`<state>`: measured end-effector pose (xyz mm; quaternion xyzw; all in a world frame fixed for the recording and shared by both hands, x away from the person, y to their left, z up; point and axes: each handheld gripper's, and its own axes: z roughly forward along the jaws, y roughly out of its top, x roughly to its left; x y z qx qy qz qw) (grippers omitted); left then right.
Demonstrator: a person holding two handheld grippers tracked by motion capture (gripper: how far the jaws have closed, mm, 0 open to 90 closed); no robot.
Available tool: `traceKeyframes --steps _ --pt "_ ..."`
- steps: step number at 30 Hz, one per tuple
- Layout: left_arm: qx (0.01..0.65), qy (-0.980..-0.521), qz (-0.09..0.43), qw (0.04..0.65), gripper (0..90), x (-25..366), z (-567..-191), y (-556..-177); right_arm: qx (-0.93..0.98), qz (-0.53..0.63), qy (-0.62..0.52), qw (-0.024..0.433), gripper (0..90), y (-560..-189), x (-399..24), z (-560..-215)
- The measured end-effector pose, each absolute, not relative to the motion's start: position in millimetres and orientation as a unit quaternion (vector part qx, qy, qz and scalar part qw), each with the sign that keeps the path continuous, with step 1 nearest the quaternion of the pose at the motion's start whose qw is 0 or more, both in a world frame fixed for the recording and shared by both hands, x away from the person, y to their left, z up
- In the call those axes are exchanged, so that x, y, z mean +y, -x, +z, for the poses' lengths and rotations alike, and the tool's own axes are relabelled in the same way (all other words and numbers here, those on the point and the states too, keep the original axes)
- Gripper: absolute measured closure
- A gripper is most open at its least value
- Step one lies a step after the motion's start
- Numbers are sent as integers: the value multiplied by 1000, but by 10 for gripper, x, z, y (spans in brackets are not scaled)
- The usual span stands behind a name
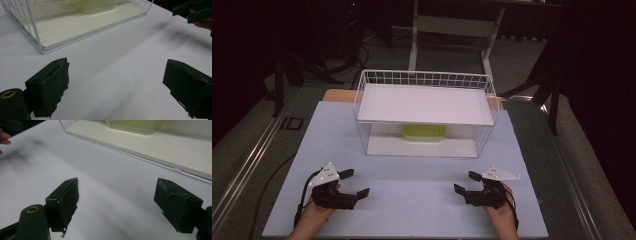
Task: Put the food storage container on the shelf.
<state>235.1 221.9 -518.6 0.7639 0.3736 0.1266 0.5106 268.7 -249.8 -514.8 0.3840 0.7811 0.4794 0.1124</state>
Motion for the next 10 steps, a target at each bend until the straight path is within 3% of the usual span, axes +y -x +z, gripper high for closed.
traceKeyframes --steps 10 --pt "371 -759 107 524 75 2225 -5195 -2344 774 488 -388 105 198 -2690 -2582 -5143"
